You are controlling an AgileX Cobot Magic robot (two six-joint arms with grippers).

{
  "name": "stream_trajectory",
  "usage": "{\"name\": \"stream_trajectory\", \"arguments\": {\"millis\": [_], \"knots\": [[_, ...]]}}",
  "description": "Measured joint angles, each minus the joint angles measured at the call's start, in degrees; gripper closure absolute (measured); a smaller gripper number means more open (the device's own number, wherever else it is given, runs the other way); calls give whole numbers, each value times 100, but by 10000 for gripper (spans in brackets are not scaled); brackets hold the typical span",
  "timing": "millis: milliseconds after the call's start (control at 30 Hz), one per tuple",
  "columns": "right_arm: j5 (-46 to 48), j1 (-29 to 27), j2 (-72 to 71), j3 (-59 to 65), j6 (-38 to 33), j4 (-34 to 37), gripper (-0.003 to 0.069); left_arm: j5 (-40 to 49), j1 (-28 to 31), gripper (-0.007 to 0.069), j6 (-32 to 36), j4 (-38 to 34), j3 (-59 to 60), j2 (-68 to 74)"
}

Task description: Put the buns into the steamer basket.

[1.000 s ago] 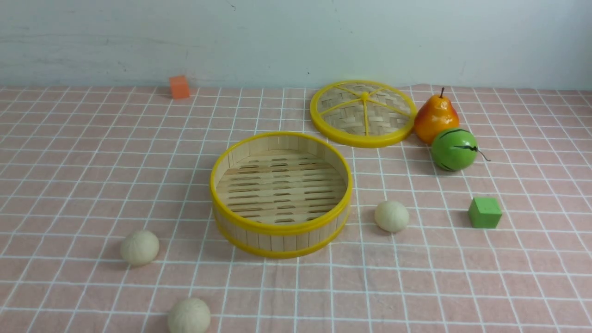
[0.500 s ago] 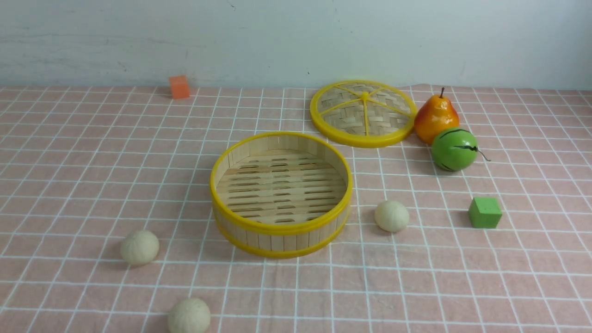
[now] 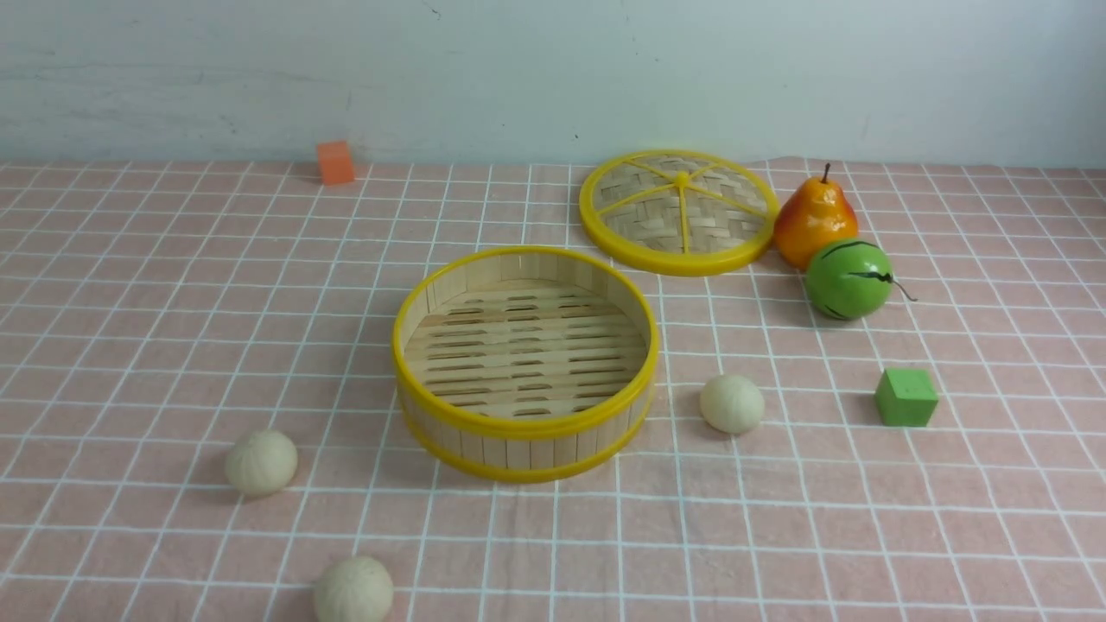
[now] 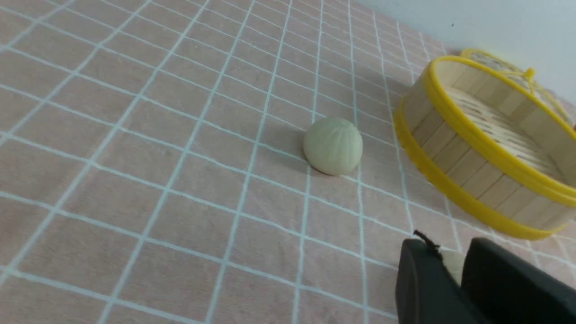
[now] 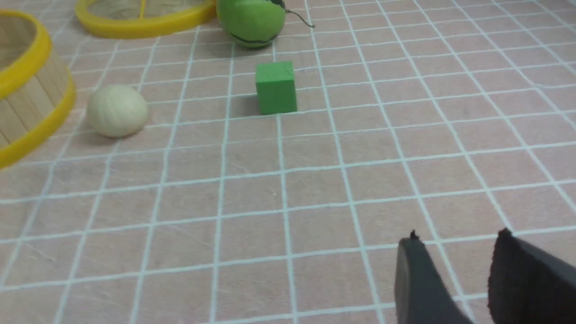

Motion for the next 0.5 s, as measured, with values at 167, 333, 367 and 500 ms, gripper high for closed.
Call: {"name": "stream_trajectory", "arguments": {"millis": [167, 333, 367, 500], "knots": [[-5, 0, 0, 36, 419, 2218, 420, -13, 0, 481, -382, -2145, 3, 0], [-8, 0, 0, 47, 821, 4398, 420, -126, 0, 479, -792, -4099, 3, 0], [-68, 0, 0, 47, 813, 4666, 420, -149, 0, 478, -808, -4292, 3, 0], [-395, 0, 0, 47, 423, 4976, 420, -205, 0, 477, -840, -4588, 3, 0]]}}
